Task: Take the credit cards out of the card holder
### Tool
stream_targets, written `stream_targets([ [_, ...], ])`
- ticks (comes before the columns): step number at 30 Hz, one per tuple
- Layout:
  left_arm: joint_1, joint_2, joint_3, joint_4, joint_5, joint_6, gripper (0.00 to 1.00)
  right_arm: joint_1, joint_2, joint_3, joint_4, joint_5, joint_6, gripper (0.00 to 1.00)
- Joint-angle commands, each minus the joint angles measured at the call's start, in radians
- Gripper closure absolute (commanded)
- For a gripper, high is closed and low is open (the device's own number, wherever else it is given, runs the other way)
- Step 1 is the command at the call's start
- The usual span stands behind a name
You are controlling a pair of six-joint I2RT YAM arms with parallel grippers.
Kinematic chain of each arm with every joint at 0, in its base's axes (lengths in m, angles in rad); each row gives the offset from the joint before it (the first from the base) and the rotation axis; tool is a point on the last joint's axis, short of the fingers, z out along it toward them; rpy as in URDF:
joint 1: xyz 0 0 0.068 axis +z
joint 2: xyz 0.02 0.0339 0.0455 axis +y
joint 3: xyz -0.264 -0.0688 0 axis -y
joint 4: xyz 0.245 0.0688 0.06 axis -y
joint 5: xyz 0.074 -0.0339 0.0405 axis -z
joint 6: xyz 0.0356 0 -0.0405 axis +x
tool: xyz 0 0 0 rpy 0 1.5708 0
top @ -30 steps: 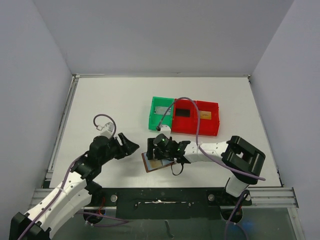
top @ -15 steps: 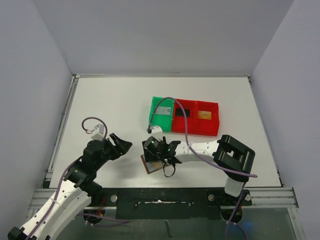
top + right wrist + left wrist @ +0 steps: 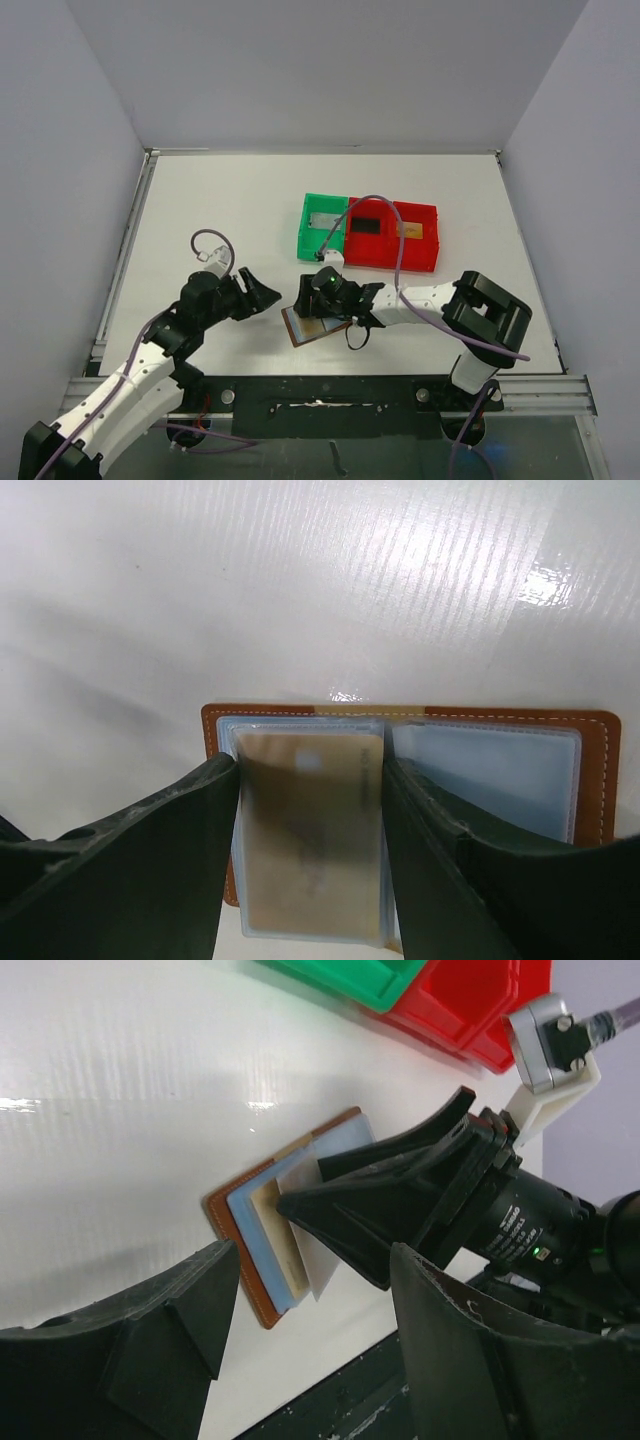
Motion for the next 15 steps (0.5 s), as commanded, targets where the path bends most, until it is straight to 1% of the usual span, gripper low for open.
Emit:
stream_targets([
  [1,-0.001,0.064,-0.021,0.195,0.157,0.018,0.40,-0.017,0.003,-0.062,0.022,-0.051,0.049,0.49],
  [6,-0.007,0.126,-0.055,0.279,0.234,0.012,0.43,-0.039,-0.005,-0.093,0.064,-0.076,0.091,0.50],
  [8,-0.007,0.146,-0.086,0.333,0.262,-0.013,0.45,-0.055,-0.011,-0.106,0.080,-0.070,0.172,0.50],
  [10,-0.012,0.160,-0.116,0.393,0.289,-0.040,0.46,-0.051,-0.013,-0.113,0.139,-0.071,0.207,0.51],
  [15,-0.018,0.186,-0.192,0.525,0.285,-0.088,0.49,-0.046,0.010,-0.077,0.111,-0.055,0.223,0.52],
])
